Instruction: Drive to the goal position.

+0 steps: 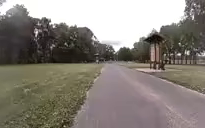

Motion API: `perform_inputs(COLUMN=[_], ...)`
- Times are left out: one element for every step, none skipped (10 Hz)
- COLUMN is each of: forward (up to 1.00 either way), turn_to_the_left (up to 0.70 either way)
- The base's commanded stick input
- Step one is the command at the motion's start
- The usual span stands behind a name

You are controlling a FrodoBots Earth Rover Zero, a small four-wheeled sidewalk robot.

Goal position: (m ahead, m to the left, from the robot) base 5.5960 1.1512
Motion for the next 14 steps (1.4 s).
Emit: perform_inputs(forward=[0.70, 0.70, 0.70, 0.70, 0.70, 0.70, 0.70, 0.70, 0.70, 0.70, 0.70, 0.70, 0.70, 0.70], turn_to_the_left=[0.00, 0.00, 0.00, 0.00, 0.00, 0.00, 0.00, 0.00, 0.00, 0.00, 0.00, 0.00, 0.00, 0.00])
